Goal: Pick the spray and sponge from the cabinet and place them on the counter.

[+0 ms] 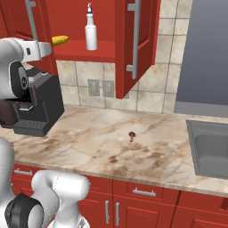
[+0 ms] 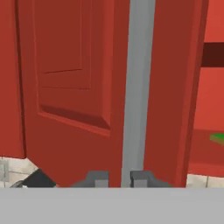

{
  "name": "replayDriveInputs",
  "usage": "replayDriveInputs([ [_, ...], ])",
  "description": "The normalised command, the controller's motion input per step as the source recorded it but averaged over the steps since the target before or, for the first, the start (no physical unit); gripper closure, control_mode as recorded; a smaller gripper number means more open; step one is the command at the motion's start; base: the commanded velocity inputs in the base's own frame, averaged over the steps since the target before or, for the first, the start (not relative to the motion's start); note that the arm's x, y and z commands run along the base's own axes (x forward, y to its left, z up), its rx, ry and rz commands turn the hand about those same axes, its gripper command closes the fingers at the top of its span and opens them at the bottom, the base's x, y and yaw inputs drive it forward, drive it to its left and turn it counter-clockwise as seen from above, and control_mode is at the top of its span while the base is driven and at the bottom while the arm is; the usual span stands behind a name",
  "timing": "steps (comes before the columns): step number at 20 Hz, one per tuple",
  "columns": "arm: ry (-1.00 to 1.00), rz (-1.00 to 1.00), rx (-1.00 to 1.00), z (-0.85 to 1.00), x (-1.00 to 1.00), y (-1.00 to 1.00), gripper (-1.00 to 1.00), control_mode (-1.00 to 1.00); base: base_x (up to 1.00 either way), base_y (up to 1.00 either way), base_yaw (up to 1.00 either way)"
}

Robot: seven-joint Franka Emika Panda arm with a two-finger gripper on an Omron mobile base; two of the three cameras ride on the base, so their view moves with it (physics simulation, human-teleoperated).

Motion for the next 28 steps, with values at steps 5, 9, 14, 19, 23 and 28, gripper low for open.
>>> replayDriveInputs([
  [5,-0.03,0.01,0.00,0.00,-0.55,0.48,1.00,-1.00,0.00,0.00,0.00],
  [9,-0.04,0.00,0.00,0.00,-0.41,0.32,1.00,-1.00,0.00,0.00,0.00],
  [14,0.00,-0.01,0.00,0.00,-0.03,-0.07,1.00,-1.00,0.00,0.00,0.00],
  [19,0.00,0.00,0.11,-0.02,0.00,-0.69,1.00,-1.00,0.00,0.00,0.00],
  [23,0.00,0.00,0.28,0.06,0.07,-0.85,1.00,-1.00,0.00,0.00,0.00],
  [28,0.04,0.00,0.14,0.31,0.12,-0.58,1.00,-1.00,0.00,0.00,0.00],
])
